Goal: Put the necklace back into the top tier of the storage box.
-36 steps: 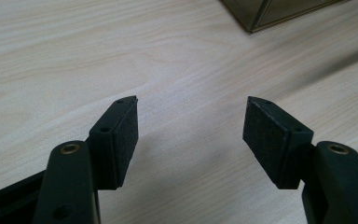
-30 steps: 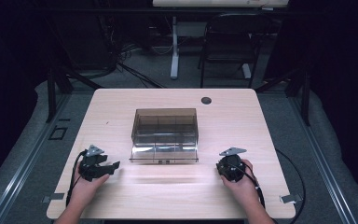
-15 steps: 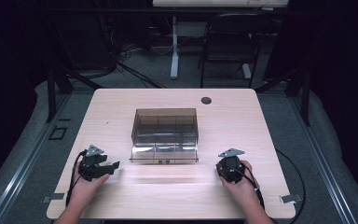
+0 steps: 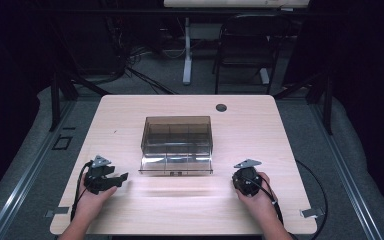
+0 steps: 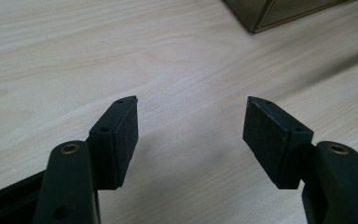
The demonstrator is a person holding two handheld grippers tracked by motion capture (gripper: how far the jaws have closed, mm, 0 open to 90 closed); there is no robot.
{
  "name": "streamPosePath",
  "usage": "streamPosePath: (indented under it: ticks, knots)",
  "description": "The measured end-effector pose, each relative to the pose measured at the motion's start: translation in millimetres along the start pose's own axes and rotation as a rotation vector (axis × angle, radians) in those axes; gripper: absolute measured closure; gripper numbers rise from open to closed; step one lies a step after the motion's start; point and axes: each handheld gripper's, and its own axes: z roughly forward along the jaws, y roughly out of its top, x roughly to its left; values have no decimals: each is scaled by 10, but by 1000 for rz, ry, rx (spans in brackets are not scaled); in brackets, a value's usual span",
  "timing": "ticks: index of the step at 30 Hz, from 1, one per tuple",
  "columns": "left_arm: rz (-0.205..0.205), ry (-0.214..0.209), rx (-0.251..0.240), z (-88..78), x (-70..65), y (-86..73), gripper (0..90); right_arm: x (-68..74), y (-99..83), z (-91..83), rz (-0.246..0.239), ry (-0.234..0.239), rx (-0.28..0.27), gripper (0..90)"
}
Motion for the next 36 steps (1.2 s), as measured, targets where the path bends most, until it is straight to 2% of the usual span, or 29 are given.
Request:
streamPosePath:
  ticks: [11, 17, 21, 27, 36]
  knots:
    - [4, -3, 8, -3, 5, 1, 359, 25, 0, 11, -33, -12, -2, 808]
    - [-1, 0, -1, 1, 7, -2, 359, 10, 5, -2, -25, -6, 1, 829]
    - [-3, 2, -5, 2, 5, -2, 359, 12, 8, -12, -37, -6, 2, 838]
    - [-3, 0, -5, -3, 8, -2, 359, -26, -1, -28, 4, 23, -15, 849]
    - [-2, 1, -5, -5, 9, -2, 359, -54, 7, -90, 30, 51, -41, 849]
